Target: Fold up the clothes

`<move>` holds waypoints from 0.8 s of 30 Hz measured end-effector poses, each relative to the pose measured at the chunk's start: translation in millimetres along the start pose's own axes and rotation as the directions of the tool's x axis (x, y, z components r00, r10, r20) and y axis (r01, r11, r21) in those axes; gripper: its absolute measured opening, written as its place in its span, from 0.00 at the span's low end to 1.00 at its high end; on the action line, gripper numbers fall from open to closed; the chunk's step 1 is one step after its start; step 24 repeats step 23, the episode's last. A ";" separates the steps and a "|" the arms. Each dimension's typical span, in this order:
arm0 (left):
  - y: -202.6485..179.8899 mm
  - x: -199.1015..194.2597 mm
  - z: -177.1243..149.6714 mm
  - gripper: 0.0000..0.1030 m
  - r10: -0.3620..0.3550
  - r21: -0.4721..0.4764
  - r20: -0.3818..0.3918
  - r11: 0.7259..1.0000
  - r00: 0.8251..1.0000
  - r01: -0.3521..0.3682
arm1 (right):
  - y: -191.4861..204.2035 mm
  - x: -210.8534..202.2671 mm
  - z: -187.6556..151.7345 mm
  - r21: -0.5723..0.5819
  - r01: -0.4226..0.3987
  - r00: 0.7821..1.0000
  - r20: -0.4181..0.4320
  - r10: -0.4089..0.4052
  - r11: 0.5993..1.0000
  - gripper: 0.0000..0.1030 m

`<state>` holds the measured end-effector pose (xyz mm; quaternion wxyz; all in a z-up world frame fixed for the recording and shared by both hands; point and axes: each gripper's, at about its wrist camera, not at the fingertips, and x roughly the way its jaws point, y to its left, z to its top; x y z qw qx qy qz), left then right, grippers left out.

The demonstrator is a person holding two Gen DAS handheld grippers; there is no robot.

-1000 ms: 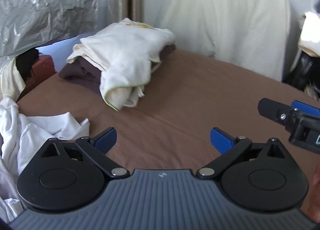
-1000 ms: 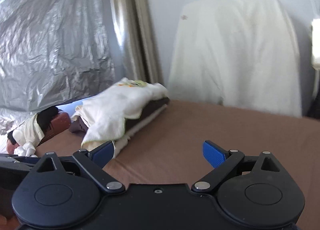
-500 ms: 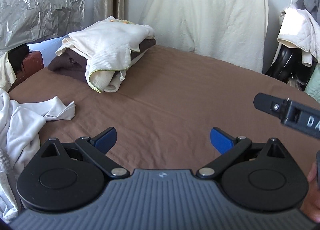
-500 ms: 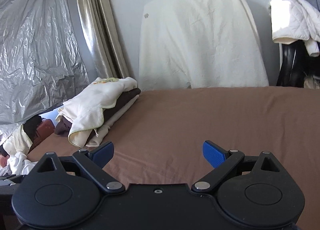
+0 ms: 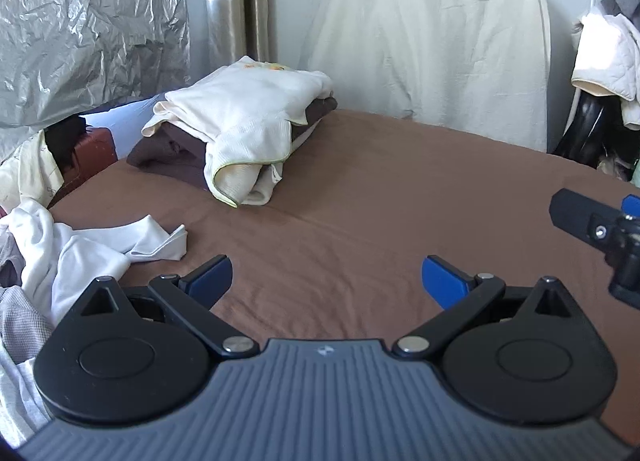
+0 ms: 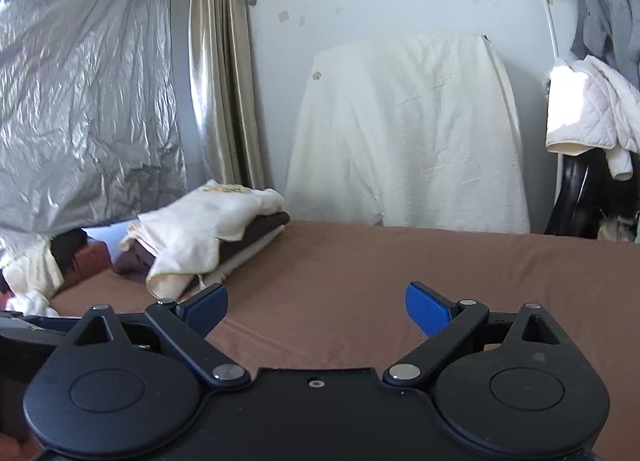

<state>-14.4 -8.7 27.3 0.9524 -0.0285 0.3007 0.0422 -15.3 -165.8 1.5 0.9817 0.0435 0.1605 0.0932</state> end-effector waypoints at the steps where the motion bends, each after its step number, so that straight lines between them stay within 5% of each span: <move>1: -0.1 1.0 -0.2 1.00 -0.002 0.000 -0.004 1.000 1.000 0.002 | 1.7 -1.1 0.5 -0.009 -0.002 1.000 0.003 0.002 1.000 0.95; 8: -3.8 4.5 -3.7 1.00 0.011 0.010 0.008 1.000 1.000 -0.011 | 6.6 -3.4 0.4 -0.029 -0.007 1.000 0.005 0.007 1.000 0.95; 13: 0.9 9.3 -7.6 1.00 -0.045 -0.047 0.017 0.998 0.999 0.046 | 1.1 -1.7 -6.6 0.007 -0.007 1.000 -0.012 0.007 1.000 0.95; 24: -5.7 34.0 -18.9 1.00 0.033 -0.042 -0.031 0.999 0.999 -0.034 | -20.1 3.3 -21.8 0.105 0.011 0.999 -0.054 -0.006 0.994 0.95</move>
